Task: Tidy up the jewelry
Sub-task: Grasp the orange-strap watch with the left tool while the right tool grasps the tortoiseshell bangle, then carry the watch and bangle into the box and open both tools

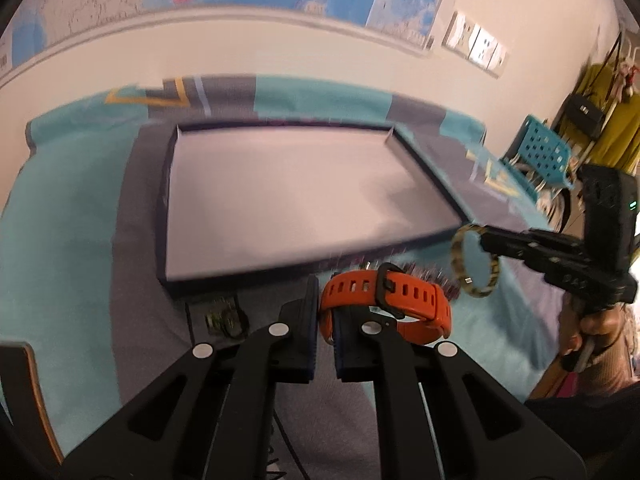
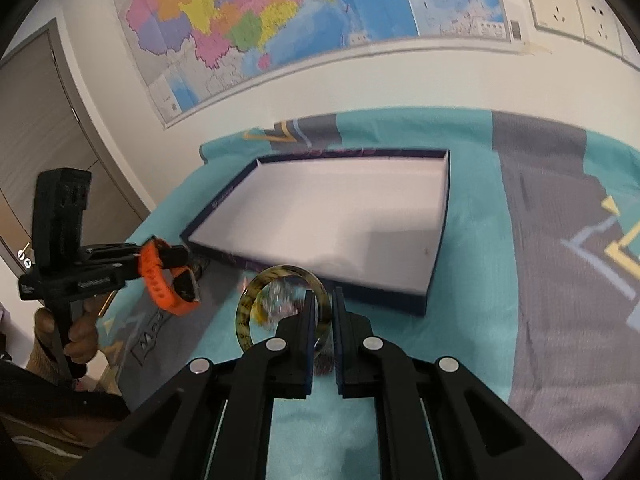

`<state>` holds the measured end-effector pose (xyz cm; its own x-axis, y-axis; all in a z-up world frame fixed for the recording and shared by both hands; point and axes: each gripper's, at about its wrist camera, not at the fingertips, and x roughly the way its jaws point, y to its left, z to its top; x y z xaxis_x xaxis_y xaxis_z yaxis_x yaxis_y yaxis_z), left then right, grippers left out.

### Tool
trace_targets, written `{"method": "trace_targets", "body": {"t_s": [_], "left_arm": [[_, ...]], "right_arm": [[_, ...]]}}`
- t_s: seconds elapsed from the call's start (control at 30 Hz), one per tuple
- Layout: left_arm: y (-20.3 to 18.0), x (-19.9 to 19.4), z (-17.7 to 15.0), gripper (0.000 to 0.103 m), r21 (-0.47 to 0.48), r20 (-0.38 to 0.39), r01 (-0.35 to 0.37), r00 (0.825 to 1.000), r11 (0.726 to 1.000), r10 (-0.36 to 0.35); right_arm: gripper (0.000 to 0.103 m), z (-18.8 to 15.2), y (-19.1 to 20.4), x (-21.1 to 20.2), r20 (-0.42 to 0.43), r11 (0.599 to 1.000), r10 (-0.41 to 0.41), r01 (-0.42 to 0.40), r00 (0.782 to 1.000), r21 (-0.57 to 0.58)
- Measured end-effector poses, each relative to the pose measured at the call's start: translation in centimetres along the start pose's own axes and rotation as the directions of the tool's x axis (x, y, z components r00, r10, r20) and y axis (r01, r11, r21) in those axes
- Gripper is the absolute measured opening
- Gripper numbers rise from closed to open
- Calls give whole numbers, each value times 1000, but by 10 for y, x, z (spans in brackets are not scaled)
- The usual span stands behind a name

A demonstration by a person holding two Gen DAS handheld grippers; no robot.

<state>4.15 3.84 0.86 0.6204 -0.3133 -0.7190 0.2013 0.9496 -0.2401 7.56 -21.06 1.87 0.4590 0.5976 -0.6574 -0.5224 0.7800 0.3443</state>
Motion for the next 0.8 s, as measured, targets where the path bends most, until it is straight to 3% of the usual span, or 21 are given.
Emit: {"method": "trace_targets", "body": {"t_s": [0.23, 0.47, 0.8], "left_arm": [[15, 2, 43, 7, -51, 21, -26, 999, 998, 27], [39, 42, 75, 7, -141, -37, -47, 998, 989, 42], [72, 100, 95, 7, -273, -145, -80, 989, 959, 41]], "right_arm": [[7, 37, -6, 15, 31, 1000, -16, 16, 999, -13], [7, 70, -18, 51, 14, 1000, -20, 20, 1000, 4], [7, 102, -36, 105, -54, 997, -63, 66, 997, 51]]}}
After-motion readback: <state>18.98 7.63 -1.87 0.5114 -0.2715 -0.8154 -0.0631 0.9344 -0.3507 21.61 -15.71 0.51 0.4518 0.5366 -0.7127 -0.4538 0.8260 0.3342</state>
